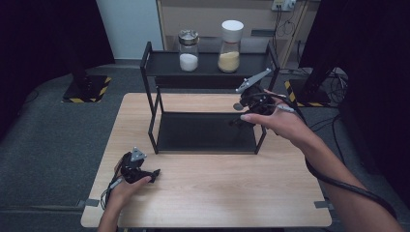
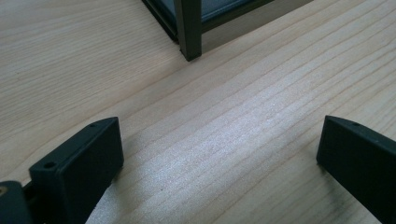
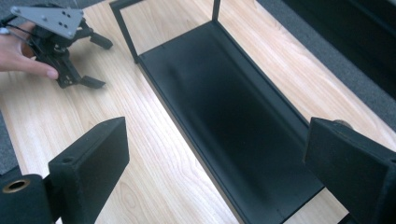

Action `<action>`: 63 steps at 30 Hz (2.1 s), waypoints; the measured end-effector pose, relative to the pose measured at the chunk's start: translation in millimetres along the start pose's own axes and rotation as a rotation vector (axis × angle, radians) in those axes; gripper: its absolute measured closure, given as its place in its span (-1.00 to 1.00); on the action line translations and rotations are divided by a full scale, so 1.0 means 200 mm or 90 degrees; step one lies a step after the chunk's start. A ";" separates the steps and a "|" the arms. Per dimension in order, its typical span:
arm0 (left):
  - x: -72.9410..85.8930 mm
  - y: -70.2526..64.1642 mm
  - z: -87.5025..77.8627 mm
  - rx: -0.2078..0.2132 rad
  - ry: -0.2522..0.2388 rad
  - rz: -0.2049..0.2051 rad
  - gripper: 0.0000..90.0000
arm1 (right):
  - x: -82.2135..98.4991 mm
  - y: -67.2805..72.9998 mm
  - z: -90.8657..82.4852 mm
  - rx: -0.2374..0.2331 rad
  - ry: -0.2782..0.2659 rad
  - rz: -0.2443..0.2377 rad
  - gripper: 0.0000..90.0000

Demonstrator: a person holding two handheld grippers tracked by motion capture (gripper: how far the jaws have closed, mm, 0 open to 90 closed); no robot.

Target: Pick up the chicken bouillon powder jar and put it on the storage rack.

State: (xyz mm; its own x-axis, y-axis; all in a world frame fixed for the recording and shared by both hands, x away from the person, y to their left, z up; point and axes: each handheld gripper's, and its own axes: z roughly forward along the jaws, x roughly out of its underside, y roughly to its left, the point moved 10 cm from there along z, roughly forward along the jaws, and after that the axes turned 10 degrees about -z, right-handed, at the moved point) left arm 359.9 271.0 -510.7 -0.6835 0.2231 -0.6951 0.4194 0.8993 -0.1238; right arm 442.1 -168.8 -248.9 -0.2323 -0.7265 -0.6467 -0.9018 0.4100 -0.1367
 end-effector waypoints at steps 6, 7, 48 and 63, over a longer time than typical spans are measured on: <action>0.00 0.00 0.00 0.000 0.000 0.000 -1.00 | 0.05 0.01 0.06 -0.008 0.005 0.009 -0.83; 0.00 0.00 0.00 0.000 0.000 0.000 -1.00 | 0.06 0.01 0.07 -0.009 0.006 0.011 -0.83; 0.00 0.00 0.00 0.001 0.001 0.000 -1.00 | 0.41 0.18 0.37 -0.048 0.060 0.009 -0.85; 0.00 0.00 0.00 0.000 0.001 0.000 -1.00 | 0.55 0.24 0.44 -0.060 0.065 0.018 -0.85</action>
State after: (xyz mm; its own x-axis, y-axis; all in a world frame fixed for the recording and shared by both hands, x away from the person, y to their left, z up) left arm 358.8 270.5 -510.6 -0.6845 0.2238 -0.6938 0.4198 0.8991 -0.1242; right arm 406.6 -179.8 -392.6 -0.2889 -0.7699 -0.5691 -0.9237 0.3805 -0.0457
